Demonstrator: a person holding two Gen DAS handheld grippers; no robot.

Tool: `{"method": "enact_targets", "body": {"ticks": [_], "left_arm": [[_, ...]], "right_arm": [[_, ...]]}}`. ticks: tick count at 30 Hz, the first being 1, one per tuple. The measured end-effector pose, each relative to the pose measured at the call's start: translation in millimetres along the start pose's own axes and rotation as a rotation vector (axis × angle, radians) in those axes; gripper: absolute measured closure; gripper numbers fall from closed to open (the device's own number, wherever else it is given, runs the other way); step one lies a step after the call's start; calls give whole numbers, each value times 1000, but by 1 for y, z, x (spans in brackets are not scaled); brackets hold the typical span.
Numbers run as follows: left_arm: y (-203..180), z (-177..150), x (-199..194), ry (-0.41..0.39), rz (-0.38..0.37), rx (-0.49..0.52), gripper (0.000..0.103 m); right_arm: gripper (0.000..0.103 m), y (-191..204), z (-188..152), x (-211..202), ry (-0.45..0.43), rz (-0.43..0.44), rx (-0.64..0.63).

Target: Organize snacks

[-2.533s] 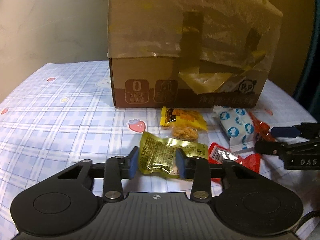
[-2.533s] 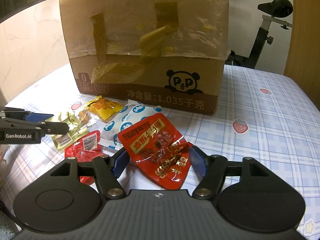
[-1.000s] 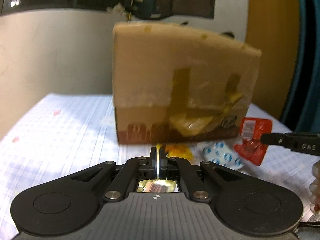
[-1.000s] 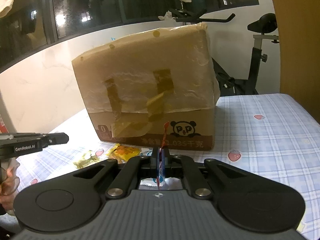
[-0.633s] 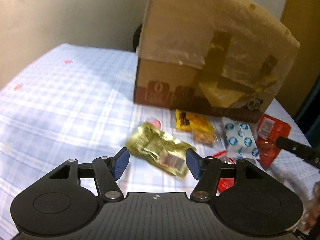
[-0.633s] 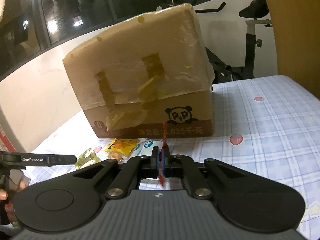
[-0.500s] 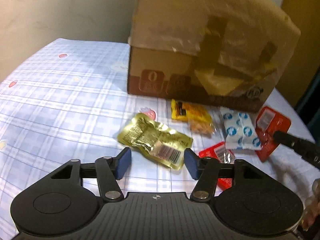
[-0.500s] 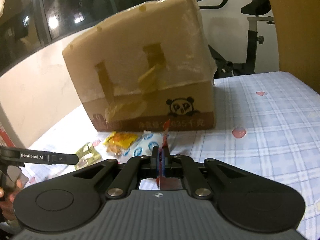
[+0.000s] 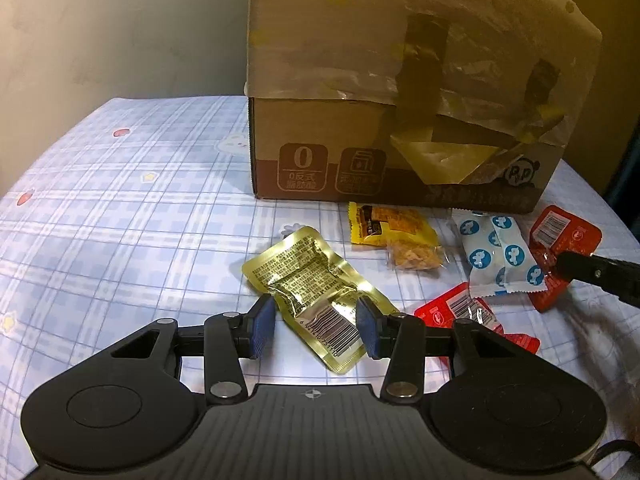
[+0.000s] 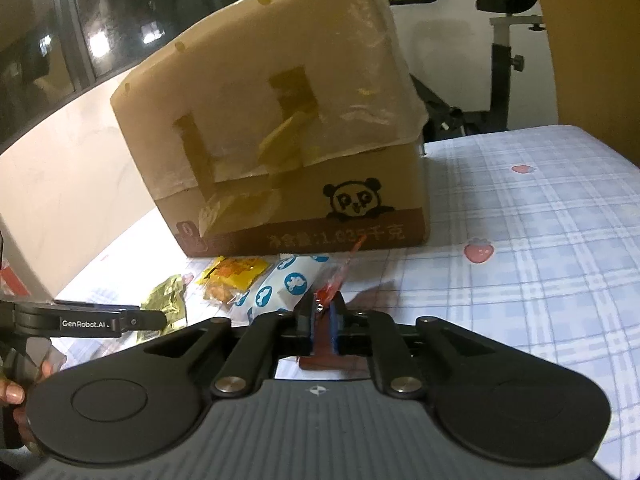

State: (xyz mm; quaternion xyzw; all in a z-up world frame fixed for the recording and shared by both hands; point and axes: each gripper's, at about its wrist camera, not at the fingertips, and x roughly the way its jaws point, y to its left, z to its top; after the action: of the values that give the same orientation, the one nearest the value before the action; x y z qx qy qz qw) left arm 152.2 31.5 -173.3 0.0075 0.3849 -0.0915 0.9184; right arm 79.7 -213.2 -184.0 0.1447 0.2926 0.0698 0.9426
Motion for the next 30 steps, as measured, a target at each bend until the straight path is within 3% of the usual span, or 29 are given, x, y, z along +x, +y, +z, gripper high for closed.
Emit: {"method": "enact_targets", "body": {"ticks": [6, 11, 20, 25, 30], "left_arm": [[1, -1, -1, -2, -14, 14, 56], [5, -2, -1, -6, -29, -1, 60], [20, 5, 2, -9, 99, -95, 59], [11, 8, 2, -22, 19, -79, 49], [3, 1, 3, -7, 7, -40, 49]], "right_arm": [[84, -8, 12, 14, 32, 29, 80], [87, -16, 6, 16, 17, 21, 124], [87, -21, 4, 8, -10, 1, 155], [87, -16, 3, 10, -8, 2, 129], [87, -18, 3, 10, -7, 6, 141]]}}
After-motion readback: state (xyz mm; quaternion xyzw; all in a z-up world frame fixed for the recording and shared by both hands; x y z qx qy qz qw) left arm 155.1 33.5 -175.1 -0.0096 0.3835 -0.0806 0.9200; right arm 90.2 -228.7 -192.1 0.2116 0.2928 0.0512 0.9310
